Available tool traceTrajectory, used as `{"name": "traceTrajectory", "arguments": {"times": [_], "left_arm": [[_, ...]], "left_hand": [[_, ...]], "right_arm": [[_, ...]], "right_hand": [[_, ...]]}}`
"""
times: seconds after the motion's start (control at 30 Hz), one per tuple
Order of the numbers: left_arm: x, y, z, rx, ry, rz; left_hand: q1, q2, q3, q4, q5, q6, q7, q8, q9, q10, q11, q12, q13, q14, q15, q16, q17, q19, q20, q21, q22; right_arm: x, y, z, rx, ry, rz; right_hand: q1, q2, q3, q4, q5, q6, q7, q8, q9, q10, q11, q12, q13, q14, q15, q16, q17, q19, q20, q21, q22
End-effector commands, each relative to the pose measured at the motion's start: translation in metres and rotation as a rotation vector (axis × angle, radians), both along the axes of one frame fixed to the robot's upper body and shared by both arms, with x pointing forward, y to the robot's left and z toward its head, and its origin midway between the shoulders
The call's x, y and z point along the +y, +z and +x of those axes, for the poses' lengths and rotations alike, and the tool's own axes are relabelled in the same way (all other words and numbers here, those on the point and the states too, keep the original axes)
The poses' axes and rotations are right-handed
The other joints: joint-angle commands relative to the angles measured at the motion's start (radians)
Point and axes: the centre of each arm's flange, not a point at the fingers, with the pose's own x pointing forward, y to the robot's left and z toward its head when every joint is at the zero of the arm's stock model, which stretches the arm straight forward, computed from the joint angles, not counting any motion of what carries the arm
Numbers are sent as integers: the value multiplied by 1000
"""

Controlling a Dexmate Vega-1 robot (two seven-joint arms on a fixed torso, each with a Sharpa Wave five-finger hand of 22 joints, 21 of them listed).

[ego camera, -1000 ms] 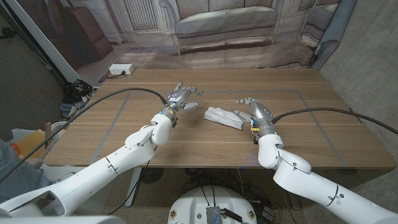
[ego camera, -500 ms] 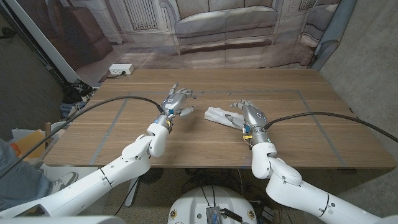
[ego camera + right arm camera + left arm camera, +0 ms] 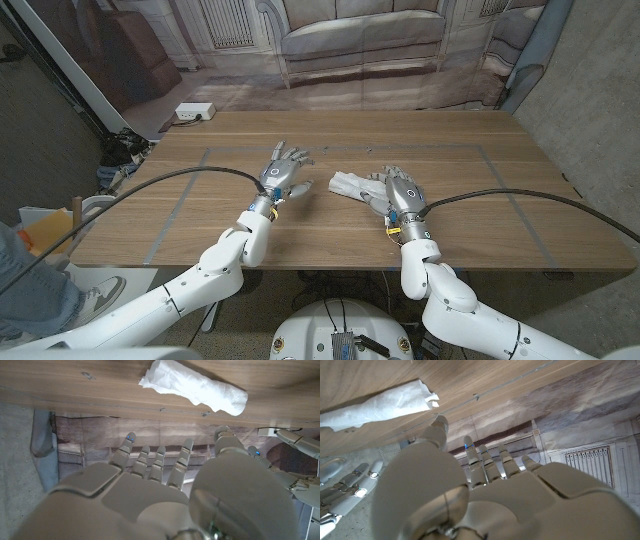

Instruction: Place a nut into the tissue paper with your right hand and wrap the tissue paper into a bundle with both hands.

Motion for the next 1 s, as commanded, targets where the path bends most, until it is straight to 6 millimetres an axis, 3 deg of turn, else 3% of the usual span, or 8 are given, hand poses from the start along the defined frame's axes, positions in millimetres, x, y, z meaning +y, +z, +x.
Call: {"name": "traceTrajectory", "arguments": {"times": [0.03, 1.0], "left_arm": [[-12, -4, -4, -19, 66, 86], [-35, -16, 22, 41, 20, 135]], "left_hand": [[5, -15, -6, -1, 10, 14, 1, 3, 3, -15, 1, 0, -1, -14, -1, -1, 3, -113, 3, -3, 3], [36, -8, 6, -13, 20, 24, -3, -1, 4, -23, -3, 9, -2, -26, -6, 4, 2, -121, 1, 3, 3]], "right_arm": [[-6, -9, 5, 31, -35, -36], [-4, -28, 22, 15, -116, -117]], "right_hand": [[13, 1, 2, -8, 7, 0, -2, -3, 2, -2, 1, -3, 4, -1, -2, 2, 1, -3, 7, -3, 3], [71, 9, 20, -33, 31, 30, -2, 7, 4, -9, -7, -3, 4, 10, -15, 10, -1, 8, 6, -1, 2]]}}
